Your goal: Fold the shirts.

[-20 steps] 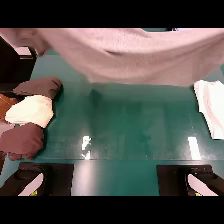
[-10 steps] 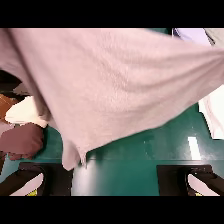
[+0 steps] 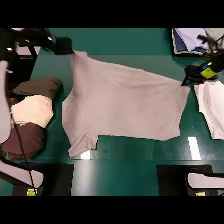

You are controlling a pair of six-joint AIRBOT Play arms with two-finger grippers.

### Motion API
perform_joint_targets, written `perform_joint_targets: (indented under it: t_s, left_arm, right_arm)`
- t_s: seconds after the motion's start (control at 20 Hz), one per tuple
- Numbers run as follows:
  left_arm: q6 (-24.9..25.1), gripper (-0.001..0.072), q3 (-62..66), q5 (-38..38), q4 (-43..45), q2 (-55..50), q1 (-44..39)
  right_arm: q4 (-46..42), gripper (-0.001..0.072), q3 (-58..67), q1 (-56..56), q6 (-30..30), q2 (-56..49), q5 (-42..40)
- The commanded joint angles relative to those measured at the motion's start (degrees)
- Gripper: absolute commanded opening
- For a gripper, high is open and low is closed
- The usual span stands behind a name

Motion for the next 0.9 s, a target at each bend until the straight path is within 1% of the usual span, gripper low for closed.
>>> perform_joint_targets:
  t_s: [0.0, 0.05, 0.1, 0.15, 0.25, 0.4, 0.5, 0.65, 0.85]
  left_arm:
    - [-0.4, 0.0533, 0.2, -0.9, 1.4, -5.4, 0.0]
    - [-1.2, 0.0541, 0.9, -1.9, 2.2, -5.3, 0.0]
    - [-1.4, 0.0543, 2.0, -4.3, 2.2, -5.2, 0.5]
    - [-2.7, 0.0543, 2.5, -6.7, 2.2, -4.3, 1.5]
    - [-2.8, 0.0543, 1.3, -9.0, 2.3, -1.0, 3.5]
    - [-2.7, 0.0543, -7.4, -10.7, 4.0, 6.5, 5.5]
    - [-2.8, 0.0543, -18.3, -9.1, 8.0, 13.0, 5.5]
    - [-2.6, 0.0544, -38.5, -3.5, 8.1, 23.4, 5.5]
    - [-4.3, 0.0544, -59.1, 1.2, 7.9, 31.2, 5.5]
  right_arm:
    - [6.9, 0.0141, 0.3, -4.2, -2.7, -7.6, -4.6]
    - [8.6, 0.0321, 1.6, -5.3, -3.2, -8.5, -4.6]
    - [10.4, 0.034, 2.7, -6.3, -4.5, -8.7, -4.5]
    - [11.8, 0.034, 3.2, -7.2, -5.9, -8.3, -3.8]
    - [11.7, 0.0339, 1.7, -9.3, -8.2, -5.6, -1.6]
    - [11.8, 0.0338, -9.6, -13.7, -9.6, 3.1, -3.2]
    - [11.8, 0.0338, -19.5, -16.7, -10.3, 9.7, -3.9]
    - [12.2, 0.0338, -32.6, -20.7, -11.1, 18.3, -5.6]
    - [17.4, 0.0338, -42.1, -25.0, -12.0, 25.3, -6.4]
